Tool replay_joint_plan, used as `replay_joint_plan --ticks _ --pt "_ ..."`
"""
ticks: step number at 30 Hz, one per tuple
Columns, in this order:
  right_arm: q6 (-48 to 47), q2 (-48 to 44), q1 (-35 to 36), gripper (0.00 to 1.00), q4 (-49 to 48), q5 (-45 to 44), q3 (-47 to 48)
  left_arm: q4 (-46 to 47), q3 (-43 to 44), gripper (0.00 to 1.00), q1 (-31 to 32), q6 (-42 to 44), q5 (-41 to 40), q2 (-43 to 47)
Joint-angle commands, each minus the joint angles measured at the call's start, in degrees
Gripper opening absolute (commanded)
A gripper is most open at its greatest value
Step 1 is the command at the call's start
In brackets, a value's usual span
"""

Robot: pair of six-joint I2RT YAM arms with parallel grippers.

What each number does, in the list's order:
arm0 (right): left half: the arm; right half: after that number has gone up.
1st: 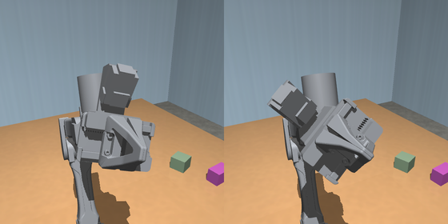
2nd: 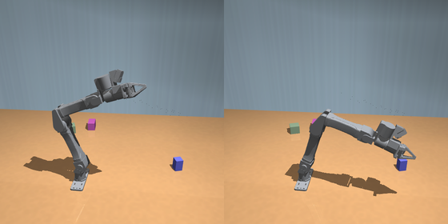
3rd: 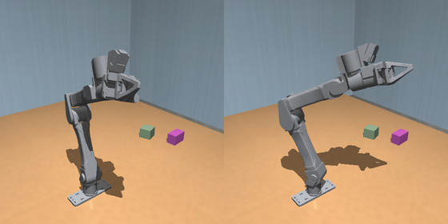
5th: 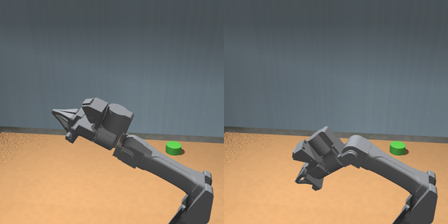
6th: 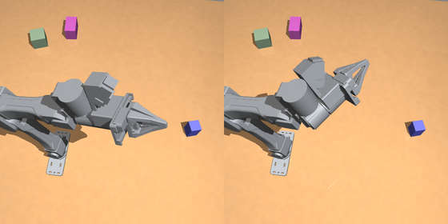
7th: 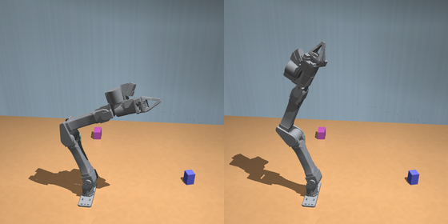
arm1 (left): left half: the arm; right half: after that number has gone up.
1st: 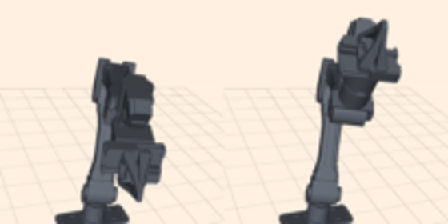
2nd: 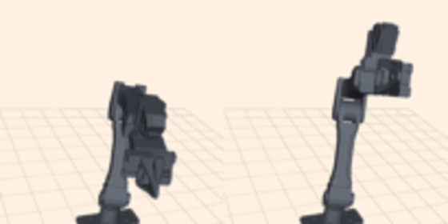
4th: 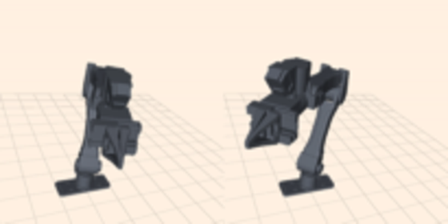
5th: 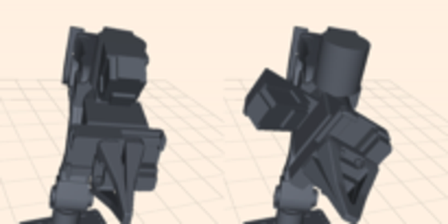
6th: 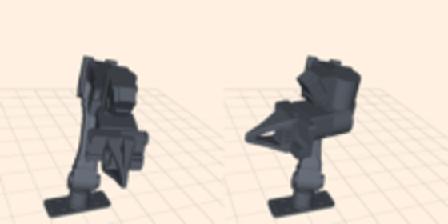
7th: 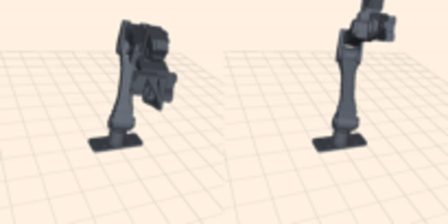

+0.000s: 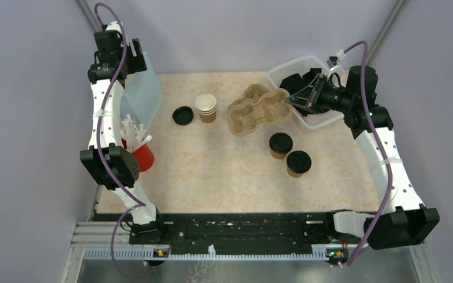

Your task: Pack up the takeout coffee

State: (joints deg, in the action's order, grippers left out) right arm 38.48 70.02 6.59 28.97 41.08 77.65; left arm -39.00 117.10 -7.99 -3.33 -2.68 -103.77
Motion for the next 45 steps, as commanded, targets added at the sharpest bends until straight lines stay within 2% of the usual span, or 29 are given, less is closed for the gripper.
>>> replay_joint_plan --ticks 1,4,7,12,15,19,28,32,38,45 --pt "1.8 -2.1 0.4 0.00 -3.3 1.4 0.4 3.7 3.4 0.81 -0.1 2.8 -1.5 -1.6" --pt "1.8 -2.1 0.5 0.00 -2.4 1.4 0.6 5.3 4.7 0.58 -0.1 2.8 -2.6 -3.4" --pt "1.2 -2.3 0.4 0.00 -0.8 1.0 1.5 5.4 7.0 0.27 -0.1 2.8 -1.3 -5.2" --pt "0.8 -2.4 0.4 0.00 0.7 0.0 2.3 14.5 8.2 0.00 -0.2 2.8 2.3 -4.4" --pt "1.4 -2.7 0.4 0.00 0.5 -0.1 2.0 20.9 10.4 0.00 -0.1 2.6 2.4 -4.3" --pt "1.5 -3.7 0.4 0.00 1.1 -0.9 1.4 29.4 11.8 0.00 0.0 2.7 7.9 -4.2" --pt "2.5 -6.1 0.4 0.00 0.5 -3.3 1.1 38.0 19.2 0.00 1.9 -6.1 22.3 -2.5" --pt "1.0 -5.9 0.5 0.00 2.4 -5.7 6.8 38.6 17.8 0.00 2.9 -12.8 29.1 1.7" --pt "-7.6 -6.8 0.4 0.00 15.7 -17.1 22.3 33.5 14.7 0.00 3.1 -18.8 35.3 10.8" --pt "-10.2 -11.6 0.4 0.00 18.9 -22.3 26.4 31.9 2.5 0.00 4.6 -19.4 36.0 23.8"
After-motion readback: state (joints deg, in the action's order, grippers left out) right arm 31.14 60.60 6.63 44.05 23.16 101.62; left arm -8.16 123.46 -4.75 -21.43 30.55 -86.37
